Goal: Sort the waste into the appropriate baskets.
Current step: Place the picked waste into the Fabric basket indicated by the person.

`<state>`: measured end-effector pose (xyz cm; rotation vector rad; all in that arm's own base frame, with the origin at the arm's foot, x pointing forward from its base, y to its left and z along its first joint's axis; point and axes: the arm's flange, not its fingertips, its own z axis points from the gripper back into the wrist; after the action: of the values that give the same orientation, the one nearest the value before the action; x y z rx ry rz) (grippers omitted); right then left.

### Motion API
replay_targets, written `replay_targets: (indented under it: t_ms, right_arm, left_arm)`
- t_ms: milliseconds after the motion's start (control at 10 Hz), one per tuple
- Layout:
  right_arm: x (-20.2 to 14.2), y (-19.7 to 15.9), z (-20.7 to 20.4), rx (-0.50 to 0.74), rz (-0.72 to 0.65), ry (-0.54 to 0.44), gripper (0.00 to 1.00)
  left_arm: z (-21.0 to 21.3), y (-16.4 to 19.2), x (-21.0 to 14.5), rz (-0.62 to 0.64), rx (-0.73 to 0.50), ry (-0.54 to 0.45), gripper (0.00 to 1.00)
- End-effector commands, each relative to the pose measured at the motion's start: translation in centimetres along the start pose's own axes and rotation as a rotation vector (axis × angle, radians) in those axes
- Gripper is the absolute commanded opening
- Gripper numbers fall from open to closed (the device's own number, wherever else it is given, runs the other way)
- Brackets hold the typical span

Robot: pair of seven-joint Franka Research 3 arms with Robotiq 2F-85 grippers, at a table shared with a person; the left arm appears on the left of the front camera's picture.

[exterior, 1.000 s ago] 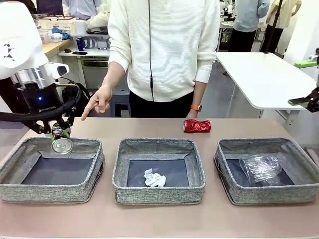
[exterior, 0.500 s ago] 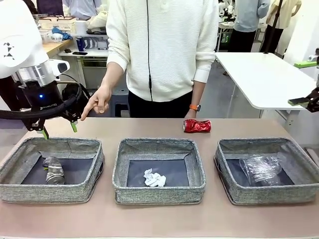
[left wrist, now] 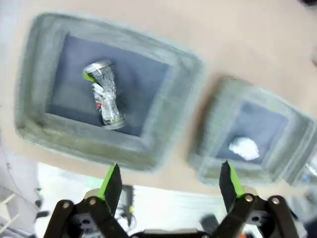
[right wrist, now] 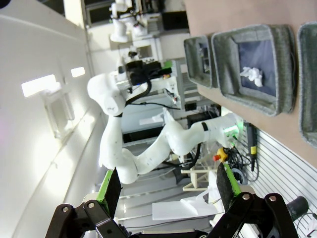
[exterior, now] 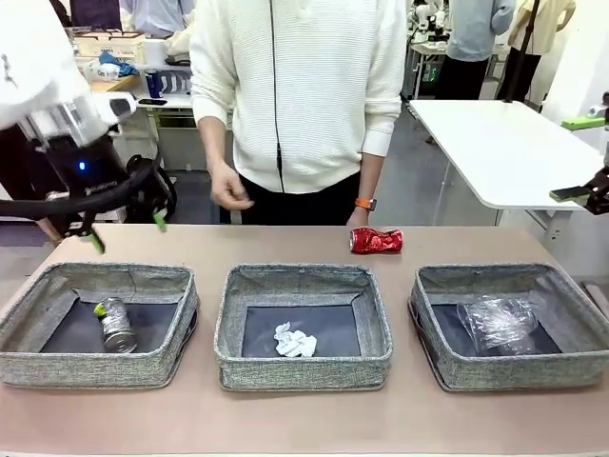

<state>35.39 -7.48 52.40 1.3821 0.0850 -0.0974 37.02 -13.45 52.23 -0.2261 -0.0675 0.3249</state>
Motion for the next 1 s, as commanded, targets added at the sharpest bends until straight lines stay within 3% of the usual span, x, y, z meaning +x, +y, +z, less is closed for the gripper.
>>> replay_targets:
  t_ms: [0, 100, 200, 400, 600, 700, 800, 900]
  right_arm:
    - [0.0, 0.2, -0.1, 0.014, 0.012, -0.021, 1.00]
    - [0.0, 0.2, -0.1, 0.014, 0.012, -0.021, 1.00]
    - [0.0, 0.2, -0.1, 0.014, 0.012, -0.021, 1.00]
    - [0.0, 0.2, -0.1, 0.014, 0.012, -0.021, 1.00]
    - [0.0, 0.2, -0.1, 0.014, 0.012, -0.021, 1.00]
    - [0.0, 0.2, -0.1, 0.014, 0.012, -0.021, 1.00]
    - [0.0, 0.2, -0.1, 0.014, 0.012, -0.021, 1.00]
    - [0.0, 0.2, -0.1, 0.014, 0.012, -0.021, 1.00]
  left_arm:
    - [5.0, -0.3, -0.4, -0.161, -0.603, 0.308, 1.00]
    - [6.8, 0.3, 0.5, -0.200, -0.855, 0.390, 1.00]
    - [7.5, 1.0, 1.4, -0.156, -0.980, 0.453, 1.00]
    - [8.2, 4.7, 1.3, -0.136, -1.084, 0.481, 1.00]
    - [7.9, 8.0, -0.4, -0.167, -1.076, 0.263, 1.00]
    - [6.9, 9.4, -0.1, -0.046, -1.090, 0.299, 1.00]
    - [5.2, 10.4, 0.8, 0.118, -0.997, 0.406, 1.00]
    - [8.3, 8.7, 0.6, -0.121, -1.089, 0.291, 1.00]
